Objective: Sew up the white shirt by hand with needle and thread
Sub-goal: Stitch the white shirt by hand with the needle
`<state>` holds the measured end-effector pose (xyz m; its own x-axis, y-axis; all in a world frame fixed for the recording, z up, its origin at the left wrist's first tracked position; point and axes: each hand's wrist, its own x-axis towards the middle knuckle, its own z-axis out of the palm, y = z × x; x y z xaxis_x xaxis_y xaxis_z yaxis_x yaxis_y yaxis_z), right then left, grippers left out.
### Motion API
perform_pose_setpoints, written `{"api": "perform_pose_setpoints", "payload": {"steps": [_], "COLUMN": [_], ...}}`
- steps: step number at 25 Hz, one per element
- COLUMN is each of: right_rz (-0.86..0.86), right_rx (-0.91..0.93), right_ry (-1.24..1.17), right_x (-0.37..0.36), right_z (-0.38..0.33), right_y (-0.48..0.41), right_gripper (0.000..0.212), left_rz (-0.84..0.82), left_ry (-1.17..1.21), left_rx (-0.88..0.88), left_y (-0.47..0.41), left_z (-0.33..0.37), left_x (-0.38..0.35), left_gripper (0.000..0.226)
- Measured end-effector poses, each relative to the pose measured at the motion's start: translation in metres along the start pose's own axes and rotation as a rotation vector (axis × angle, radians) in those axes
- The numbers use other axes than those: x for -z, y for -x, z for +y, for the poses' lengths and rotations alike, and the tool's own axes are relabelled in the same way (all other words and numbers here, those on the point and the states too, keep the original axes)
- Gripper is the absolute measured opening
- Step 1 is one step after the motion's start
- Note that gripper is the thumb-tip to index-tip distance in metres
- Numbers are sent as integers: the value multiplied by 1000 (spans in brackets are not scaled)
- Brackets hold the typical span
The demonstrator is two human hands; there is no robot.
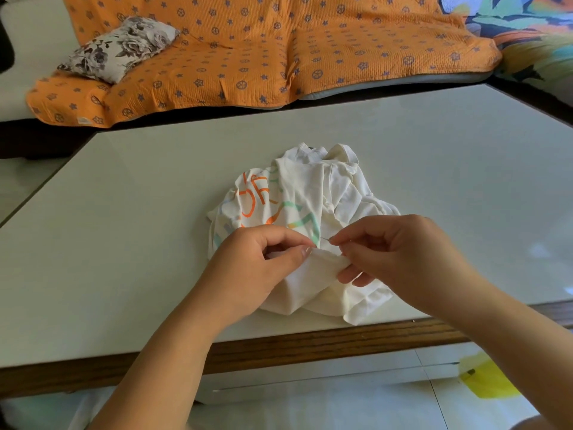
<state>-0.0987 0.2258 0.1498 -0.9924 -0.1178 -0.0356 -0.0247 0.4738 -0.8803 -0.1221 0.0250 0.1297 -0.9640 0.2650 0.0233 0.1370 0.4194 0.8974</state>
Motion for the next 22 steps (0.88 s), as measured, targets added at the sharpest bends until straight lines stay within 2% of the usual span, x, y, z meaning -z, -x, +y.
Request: {"api": "perform_pose_setpoints", "payload": {"steps": [7,22], "right_rz": [-18,-47], "right_rx": [9,-31], "right_ry": [81,29], "right_x": [0,-1], "right_z": [-1,-4], "right_y": [2,3], "right_gripper": [18,20], "left_rz": [32,24], "left_ry": [-44,-17], "left_rx": [-43,-24], "left_y": [2,0], "left_z": [2,0], "left_x": [-1,-1], "left_gripper": [16,17]}}
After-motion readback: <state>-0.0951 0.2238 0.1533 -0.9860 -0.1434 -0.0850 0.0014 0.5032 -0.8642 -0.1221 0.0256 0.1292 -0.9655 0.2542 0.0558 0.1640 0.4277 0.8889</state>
